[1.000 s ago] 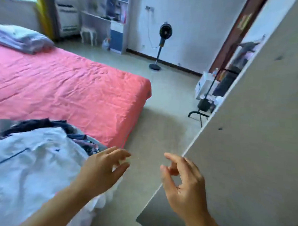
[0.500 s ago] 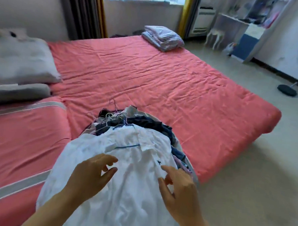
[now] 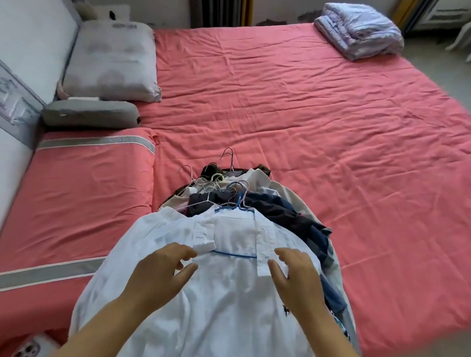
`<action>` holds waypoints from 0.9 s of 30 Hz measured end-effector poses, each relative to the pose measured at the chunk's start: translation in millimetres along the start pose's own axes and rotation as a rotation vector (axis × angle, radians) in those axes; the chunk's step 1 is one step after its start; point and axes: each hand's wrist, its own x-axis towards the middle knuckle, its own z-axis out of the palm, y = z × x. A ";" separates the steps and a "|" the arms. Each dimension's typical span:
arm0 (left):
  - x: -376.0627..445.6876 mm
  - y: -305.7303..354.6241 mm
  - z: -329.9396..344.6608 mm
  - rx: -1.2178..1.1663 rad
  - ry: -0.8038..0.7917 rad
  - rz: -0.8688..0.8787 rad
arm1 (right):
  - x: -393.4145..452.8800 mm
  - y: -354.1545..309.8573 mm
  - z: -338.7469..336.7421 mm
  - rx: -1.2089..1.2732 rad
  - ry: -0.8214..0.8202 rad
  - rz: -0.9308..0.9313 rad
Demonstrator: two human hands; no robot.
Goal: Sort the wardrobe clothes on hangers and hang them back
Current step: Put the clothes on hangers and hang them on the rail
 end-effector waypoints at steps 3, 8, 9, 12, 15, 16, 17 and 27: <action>34.8 0.8 18.7 0.019 -0.025 -0.076 | 48.7 35.4 18.4 -0.021 -0.089 0.058; 86.9 0.6 49.7 0.036 -0.061 -0.172 | 112.2 84.2 50.6 -0.052 -0.137 0.117; 94.4 0.7 54.7 0.032 -0.067 -0.188 | 120.6 89.7 56.5 -0.084 -0.147 0.124; 109.9 0.1 68.8 0.026 -0.074 -0.230 | 136.3 100.2 74.5 -0.131 -0.187 0.097; 114.0 -2.3 76.4 0.018 -0.080 -0.267 | 141.5 100.9 88.7 -0.192 -0.198 0.010; 114.6 -4.7 77.5 0.015 -0.079 -0.283 | 143.1 100.9 93.9 -0.220 -0.198 -0.033; 114.2 -7.0 77.8 0.013 -0.080 -0.298 | 143.8 99.2 95.4 -0.240 -0.181 -0.049; 111.9 -31.8 51.2 0.043 0.022 -0.280 | 132.2 74.5 79.8 -0.028 0.007 -0.070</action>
